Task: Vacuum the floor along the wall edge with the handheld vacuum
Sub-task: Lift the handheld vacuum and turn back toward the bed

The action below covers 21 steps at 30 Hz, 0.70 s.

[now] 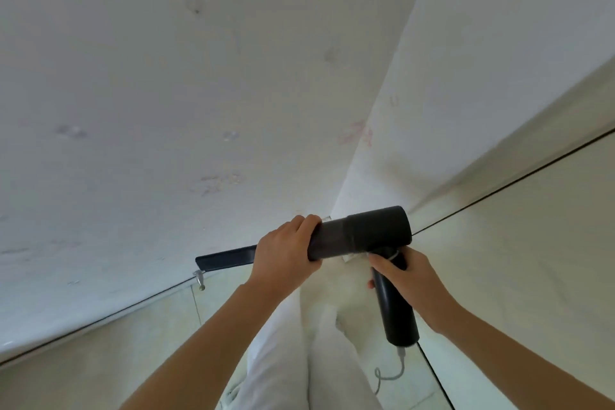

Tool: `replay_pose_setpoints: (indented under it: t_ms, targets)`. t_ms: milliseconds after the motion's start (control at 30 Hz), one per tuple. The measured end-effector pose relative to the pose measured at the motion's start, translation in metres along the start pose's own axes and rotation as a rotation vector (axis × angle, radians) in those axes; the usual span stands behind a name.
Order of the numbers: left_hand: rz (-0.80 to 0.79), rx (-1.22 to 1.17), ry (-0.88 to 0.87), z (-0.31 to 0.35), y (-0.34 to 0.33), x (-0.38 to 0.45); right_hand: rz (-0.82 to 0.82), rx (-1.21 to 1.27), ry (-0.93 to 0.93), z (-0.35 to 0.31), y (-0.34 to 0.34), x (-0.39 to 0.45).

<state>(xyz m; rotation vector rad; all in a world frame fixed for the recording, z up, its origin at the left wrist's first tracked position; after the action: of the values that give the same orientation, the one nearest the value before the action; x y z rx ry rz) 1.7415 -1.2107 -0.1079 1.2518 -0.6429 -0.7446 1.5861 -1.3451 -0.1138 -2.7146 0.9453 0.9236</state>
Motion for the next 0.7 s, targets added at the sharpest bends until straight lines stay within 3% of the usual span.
replay_pose_setpoints:
  t_ms: [300,567,700]
  targets:
    - [0.281,0.158,0.339,-0.036,0.149,-0.108,-0.188,-0.436,0.244,-0.081,-0.083,-0.089]
    - [0.304,0.241,0.765,-0.088,0.198,-0.23,-0.375,-0.542,0.399,-0.098,-0.184,-0.133]
    - [0.347,0.251,0.948,-0.135,0.22,-0.299,-0.542,-0.659,0.485,-0.096,-0.271,-0.163]
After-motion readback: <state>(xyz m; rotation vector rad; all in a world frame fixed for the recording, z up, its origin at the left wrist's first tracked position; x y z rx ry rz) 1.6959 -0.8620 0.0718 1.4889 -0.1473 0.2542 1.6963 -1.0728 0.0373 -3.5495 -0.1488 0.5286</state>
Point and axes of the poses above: each hand's wrist, its own x-axis towards the middle knuckle, its own y-axis out of the back of the hand, z = x × y, the point moved 8 cm from there along x, towards the middle knuckle, and after that the axes turned 15 degrees about x, right-handed, at the moved point
